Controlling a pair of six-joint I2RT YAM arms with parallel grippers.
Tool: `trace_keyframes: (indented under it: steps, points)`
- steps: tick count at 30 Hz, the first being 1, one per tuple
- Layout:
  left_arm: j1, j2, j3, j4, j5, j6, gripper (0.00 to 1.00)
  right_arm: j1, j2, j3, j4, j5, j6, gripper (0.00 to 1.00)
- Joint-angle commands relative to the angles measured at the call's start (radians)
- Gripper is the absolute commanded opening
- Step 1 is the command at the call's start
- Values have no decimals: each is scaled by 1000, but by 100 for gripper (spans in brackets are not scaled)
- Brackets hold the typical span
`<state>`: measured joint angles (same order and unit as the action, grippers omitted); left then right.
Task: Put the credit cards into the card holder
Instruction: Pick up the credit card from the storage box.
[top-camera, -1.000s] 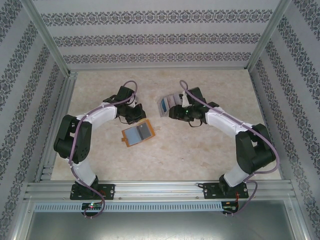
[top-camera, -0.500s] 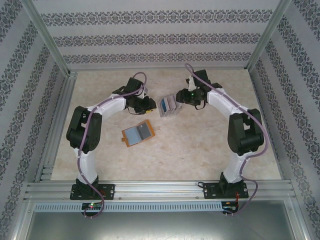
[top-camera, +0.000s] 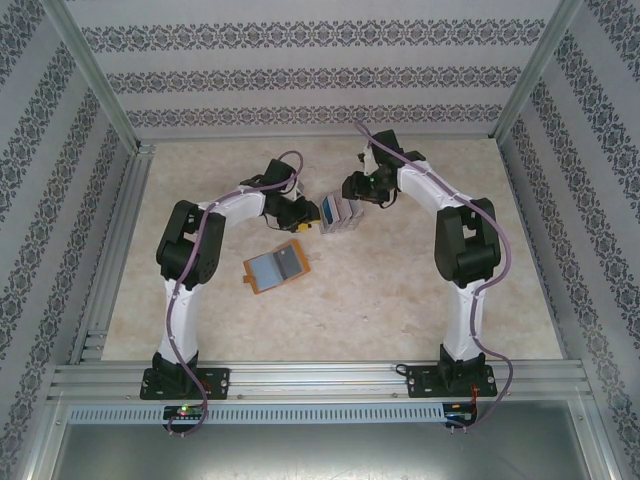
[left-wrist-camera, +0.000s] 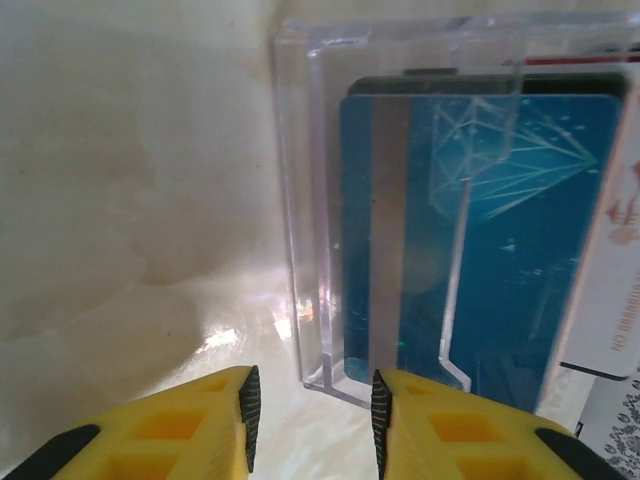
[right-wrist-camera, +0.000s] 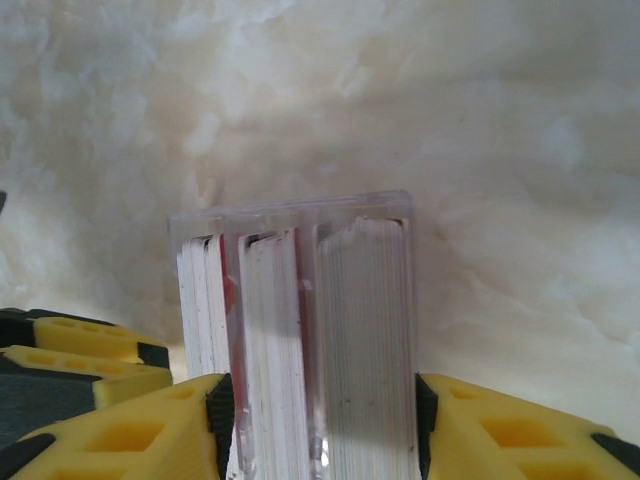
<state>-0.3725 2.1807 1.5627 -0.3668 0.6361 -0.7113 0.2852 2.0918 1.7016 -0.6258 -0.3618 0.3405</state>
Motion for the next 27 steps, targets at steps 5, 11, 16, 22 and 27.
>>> trace_keyframes:
  steps: [5, 11, 16, 22, 27]
  points:
    - [-22, 51, 70, 19, 55, -5, 37, 40, 59, 98, -76, -18, -11, 52]
    - [-26, 73, 82, 26, 66, -10, 37, 48, 44, 118, -92, -11, -9, 51]
    - [-26, 78, 88, 28, 68, -11, 37, 48, -2, 106, -87, -8, 0, 51]
    - [-28, 74, 95, 18, 65, -10, 37, 48, -24, 104, -99, -6, -3, 49]
    - [-28, 74, 90, 18, 62, -9, 37, 43, -39, 97, -103, 7, -7, 49]
